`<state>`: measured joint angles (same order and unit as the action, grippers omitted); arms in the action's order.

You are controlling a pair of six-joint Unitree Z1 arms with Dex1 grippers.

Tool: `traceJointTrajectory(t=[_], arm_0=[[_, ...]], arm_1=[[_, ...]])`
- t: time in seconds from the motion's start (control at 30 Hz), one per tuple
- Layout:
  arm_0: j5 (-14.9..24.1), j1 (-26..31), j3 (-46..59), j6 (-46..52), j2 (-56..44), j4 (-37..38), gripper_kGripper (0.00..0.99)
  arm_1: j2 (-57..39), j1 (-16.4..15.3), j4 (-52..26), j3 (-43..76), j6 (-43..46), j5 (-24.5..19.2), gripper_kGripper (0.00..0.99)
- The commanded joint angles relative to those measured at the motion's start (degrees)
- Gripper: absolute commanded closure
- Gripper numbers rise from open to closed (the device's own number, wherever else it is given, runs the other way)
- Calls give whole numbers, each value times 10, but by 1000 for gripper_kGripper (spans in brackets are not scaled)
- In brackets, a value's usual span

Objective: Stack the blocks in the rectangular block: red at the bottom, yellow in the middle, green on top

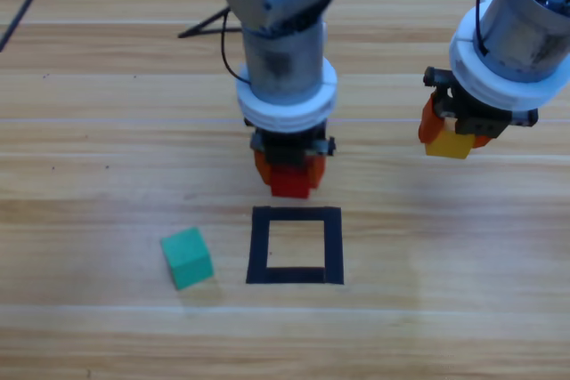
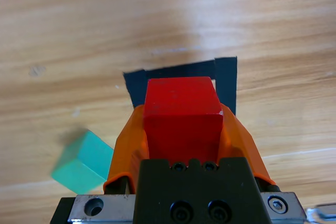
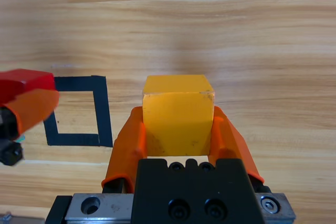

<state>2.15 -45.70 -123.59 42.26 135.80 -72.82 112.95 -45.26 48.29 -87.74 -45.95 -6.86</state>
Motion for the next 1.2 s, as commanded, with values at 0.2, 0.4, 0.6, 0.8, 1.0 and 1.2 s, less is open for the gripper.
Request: traceJointTrajectory(t=[0.2,0.4,0.6,0.8,1.0,1.2], arm_0=[[8,-35,52,132,-14,-6,990],[-1,-47,52,144,-7,0,990],[-5,-50,55,144,-4,2,990],[-7,-50,72,144,0,16,990],[-9,-50,102,142,-2,43,990],[-12,-50,106,137,1,53,990]], arm_1=[[13,4,8,13,11,8,906],[14,4,8,13,11,10,906],[16,4,8,14,11,10,906],[17,4,8,14,12,10,906],[19,4,8,13,12,11,906],[22,4,8,12,12,11,907]])
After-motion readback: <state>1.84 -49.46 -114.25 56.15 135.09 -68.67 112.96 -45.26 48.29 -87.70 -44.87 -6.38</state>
